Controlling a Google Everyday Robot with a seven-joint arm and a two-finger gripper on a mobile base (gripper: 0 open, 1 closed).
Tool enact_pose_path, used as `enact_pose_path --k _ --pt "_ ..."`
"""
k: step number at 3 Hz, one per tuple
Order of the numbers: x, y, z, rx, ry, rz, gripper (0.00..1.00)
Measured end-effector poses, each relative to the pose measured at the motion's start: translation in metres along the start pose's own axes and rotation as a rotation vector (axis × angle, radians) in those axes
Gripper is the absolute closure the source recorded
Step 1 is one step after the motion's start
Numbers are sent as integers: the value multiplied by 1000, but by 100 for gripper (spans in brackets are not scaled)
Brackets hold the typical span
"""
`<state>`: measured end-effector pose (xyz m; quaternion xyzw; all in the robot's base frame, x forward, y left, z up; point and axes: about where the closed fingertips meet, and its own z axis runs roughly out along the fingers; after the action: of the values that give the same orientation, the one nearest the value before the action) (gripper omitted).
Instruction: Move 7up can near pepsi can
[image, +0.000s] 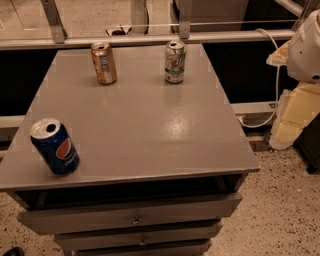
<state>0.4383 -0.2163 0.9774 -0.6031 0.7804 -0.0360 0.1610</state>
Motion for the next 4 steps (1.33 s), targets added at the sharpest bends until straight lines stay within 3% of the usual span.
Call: enact_pose_path --k 2,3,4 --pt "-2 -5 2 11 -17 6 0" --pt "-9 -29 21 33 -85 41 0" --pt "-32 -70 49 62 -212 62 0"
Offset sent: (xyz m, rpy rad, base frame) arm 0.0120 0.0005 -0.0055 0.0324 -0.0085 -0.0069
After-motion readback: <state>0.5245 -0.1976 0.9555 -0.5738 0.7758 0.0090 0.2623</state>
